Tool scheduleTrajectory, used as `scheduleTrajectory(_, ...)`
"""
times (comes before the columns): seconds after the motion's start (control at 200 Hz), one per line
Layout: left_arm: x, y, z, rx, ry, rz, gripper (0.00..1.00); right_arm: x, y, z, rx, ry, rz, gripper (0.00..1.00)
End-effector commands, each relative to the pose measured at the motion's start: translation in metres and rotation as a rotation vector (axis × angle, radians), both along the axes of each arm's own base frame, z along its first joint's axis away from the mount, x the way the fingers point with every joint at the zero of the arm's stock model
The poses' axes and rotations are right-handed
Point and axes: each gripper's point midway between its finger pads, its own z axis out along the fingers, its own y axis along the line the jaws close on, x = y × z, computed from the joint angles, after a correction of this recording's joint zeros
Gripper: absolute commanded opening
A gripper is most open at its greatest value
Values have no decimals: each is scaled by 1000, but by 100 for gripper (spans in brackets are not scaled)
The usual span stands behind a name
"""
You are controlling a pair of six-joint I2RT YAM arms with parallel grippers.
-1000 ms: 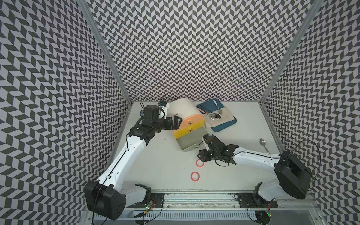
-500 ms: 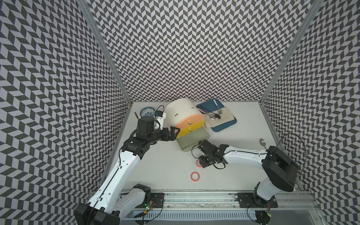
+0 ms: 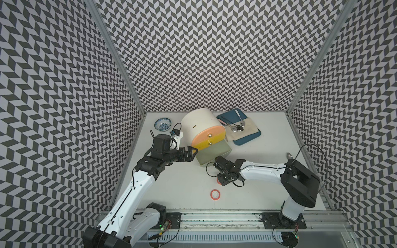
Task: Place the transparent tape into the drawer according to color
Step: Open the drawer in the storage box, then pick up the tape at the center of the board.
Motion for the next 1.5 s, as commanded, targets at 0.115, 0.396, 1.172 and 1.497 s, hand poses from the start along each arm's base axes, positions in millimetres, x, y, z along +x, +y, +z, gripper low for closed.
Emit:
scheduleTrajectory(0.115,-9,1,-4,1,3,-22,100,-26,-18,-33,-118,115,51,13)
scheduleTrajectory(0.396,-14,2,-4,-5,6,-23,100,-21,-13,-24,-111,96,52,0)
scheduleTrajectory(1.172,-32,5,-18,-42,58,-5,100,4,8,74,90,-46,-18,0)
scheduleTrajectory(1.497,-45,3,-32,-89,99,-4,100,43,14,134,186,-159,-84,0)
